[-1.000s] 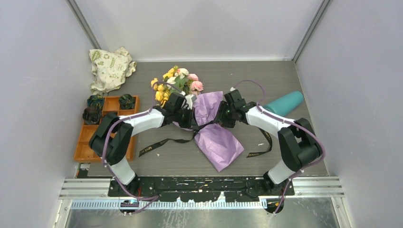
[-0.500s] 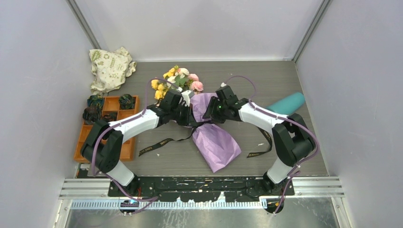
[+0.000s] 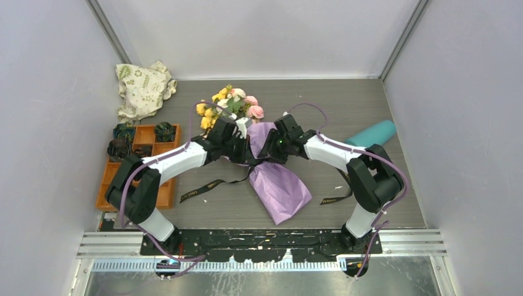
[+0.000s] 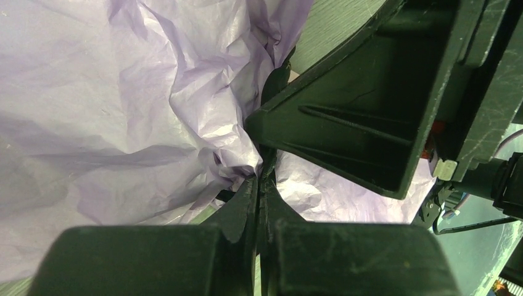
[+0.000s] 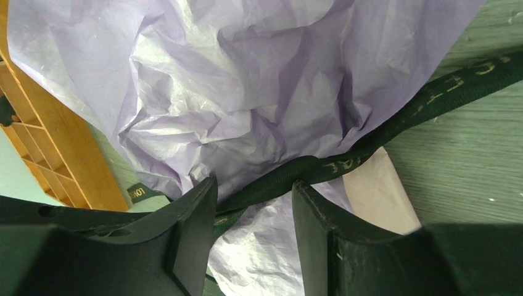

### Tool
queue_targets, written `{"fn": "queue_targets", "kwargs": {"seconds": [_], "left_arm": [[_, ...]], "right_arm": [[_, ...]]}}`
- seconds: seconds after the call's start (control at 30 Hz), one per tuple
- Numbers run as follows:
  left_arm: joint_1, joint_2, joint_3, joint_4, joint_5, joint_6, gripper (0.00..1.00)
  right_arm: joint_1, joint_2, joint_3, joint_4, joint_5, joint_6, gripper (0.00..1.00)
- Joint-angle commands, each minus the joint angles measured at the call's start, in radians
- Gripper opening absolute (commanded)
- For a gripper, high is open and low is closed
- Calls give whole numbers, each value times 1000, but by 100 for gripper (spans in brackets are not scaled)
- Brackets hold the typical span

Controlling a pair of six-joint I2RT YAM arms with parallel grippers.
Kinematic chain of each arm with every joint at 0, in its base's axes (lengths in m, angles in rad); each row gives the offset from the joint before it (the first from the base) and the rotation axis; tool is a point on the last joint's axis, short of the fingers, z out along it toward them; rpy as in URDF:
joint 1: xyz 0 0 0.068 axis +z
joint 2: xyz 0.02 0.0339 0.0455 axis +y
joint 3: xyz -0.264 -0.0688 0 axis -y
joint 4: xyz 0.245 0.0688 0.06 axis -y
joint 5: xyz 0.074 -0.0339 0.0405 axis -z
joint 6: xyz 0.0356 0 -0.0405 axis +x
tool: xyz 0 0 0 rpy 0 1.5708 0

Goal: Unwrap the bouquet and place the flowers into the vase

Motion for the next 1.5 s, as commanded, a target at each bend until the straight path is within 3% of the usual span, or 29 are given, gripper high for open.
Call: {"fn": "queue_targets", "kwargs": {"seconds": [0.0,0.33,0.53,0.93,1.2,1.47], "left_arm": [[-3,-3,9,41,8,2,0],[-3,-24,-10,71,49,-19,0],[-2,-140,-68,14,25,-11,0],[7,-402,-186,-131,-74,1,0],[30,-512,-141,-258,-173,-16,0],[124,-609,-21,-462,-273,-35,0]], "right_arm": [[23,-25,3,49,-6,64,54],[43,86,38,60,80,112,54],[11,137,101,13,201,93,54],[-66,159,192,-22,227,81,54],[-100,165,242,-60,256,65,54],[-189,197,289,-107,276,26,54]]}}
